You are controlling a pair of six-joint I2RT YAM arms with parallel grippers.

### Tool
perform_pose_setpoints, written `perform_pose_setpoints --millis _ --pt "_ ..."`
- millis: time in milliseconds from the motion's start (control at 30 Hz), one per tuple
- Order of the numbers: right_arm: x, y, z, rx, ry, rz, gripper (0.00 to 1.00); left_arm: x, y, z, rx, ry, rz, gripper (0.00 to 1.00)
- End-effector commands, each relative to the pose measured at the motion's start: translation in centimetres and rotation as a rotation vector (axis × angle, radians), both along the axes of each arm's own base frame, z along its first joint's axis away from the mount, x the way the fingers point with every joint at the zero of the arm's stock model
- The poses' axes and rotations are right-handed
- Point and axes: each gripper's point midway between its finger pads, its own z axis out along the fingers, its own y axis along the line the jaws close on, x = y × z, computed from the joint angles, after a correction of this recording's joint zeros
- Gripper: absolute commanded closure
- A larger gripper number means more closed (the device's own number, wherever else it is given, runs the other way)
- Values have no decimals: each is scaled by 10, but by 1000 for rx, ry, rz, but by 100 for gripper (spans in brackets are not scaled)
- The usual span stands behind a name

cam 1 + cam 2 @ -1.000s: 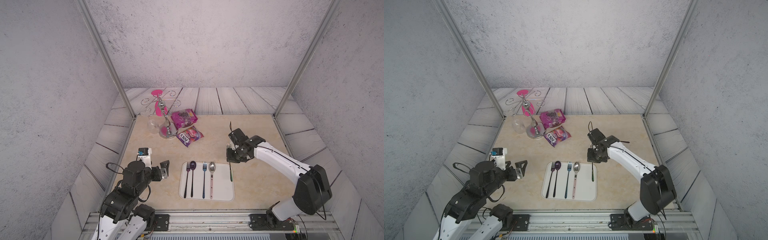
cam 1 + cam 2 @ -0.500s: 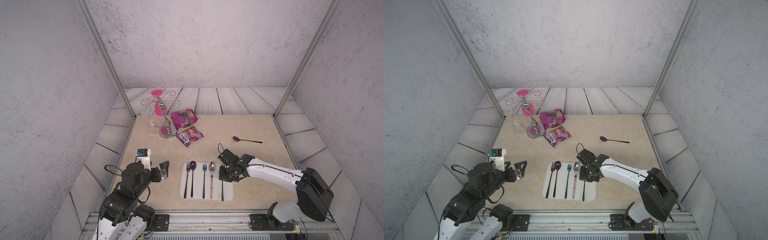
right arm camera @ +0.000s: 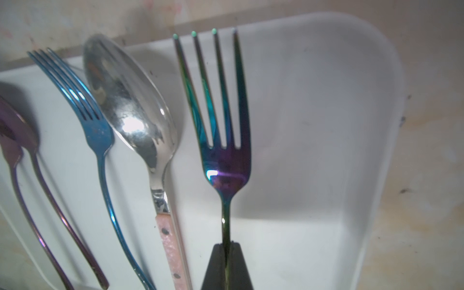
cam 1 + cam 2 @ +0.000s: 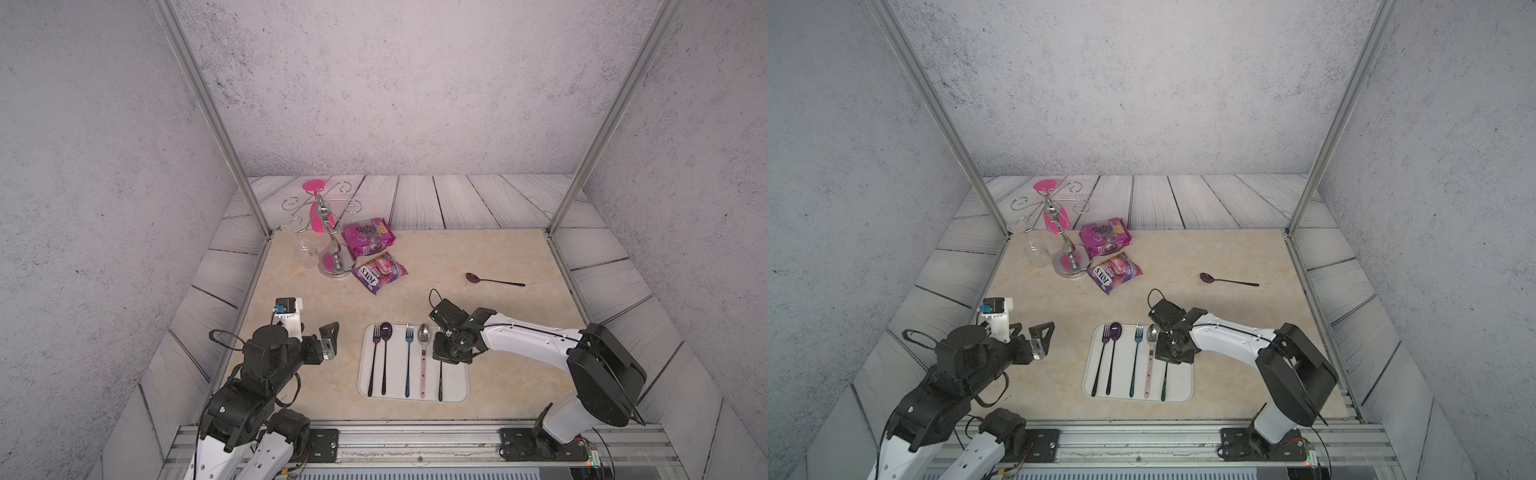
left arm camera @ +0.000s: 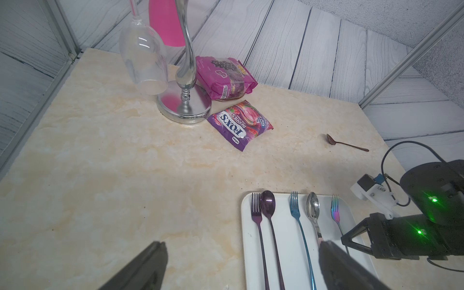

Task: Set the spoon and fork side by side
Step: Place the fork on the tray.

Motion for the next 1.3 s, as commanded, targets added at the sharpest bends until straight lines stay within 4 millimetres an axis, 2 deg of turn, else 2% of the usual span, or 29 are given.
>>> perform_pose_setpoints --millis 0,400,833,1000,1167,1267 --pt "2 -4 -1 -53 -7 25 100 -1 0 -3 -1 6 0 0" --pt "10 -4 -6 -93 -12 49 100 -1 0 -4 2 9 -1 0" --pt "3 -9 -20 -104 14 19 99 -2 0 -4 1 10 -4 0" --pt "3 -9 -18 -98 12 21 77 -2 0 -5 2 13 -4 0" --pt "6 -6 -3 -86 -13 44 68 -1 0 -5 3 14 -4 0" --pt "11 -7 18 -84 -64 81 64 -1 0 -6 5 17 -4 0"
